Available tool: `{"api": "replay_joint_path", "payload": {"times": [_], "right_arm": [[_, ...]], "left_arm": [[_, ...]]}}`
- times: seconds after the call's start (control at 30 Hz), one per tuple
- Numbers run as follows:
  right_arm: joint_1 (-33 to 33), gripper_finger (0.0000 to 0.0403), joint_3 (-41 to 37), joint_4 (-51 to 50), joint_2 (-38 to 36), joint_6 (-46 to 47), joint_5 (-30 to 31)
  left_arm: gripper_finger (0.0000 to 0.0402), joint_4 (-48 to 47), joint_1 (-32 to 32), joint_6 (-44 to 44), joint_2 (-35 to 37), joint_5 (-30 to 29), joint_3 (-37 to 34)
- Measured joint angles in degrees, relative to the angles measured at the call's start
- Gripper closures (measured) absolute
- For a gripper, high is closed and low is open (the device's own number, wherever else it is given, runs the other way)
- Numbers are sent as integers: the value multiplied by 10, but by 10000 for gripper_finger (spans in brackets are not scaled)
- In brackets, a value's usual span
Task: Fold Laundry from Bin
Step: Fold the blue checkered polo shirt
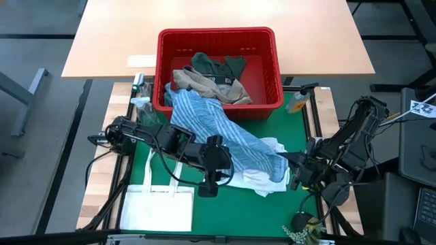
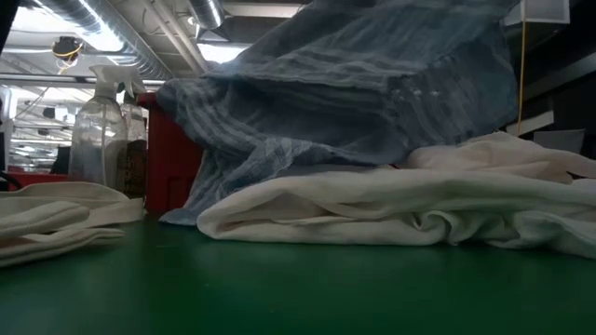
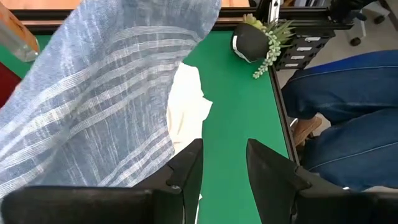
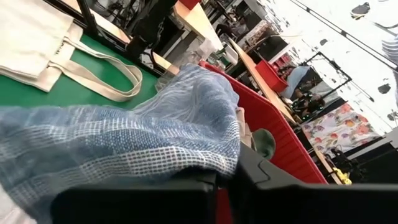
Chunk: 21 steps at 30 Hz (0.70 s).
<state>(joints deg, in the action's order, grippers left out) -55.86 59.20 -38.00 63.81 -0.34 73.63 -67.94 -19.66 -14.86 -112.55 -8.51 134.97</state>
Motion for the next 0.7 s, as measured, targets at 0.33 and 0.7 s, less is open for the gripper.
{"api": "replay_joint_path", "payload": {"times": [0.33, 0.7], "right_arm": [[5, 322, 0, -36, 0, -61, 15], [51, 254, 0, -106, -17, -152, 152]], "left_arm": [[285, 0, 0, 0, 0, 0, 0], [285, 0, 0, 0, 0, 0, 0]]}}
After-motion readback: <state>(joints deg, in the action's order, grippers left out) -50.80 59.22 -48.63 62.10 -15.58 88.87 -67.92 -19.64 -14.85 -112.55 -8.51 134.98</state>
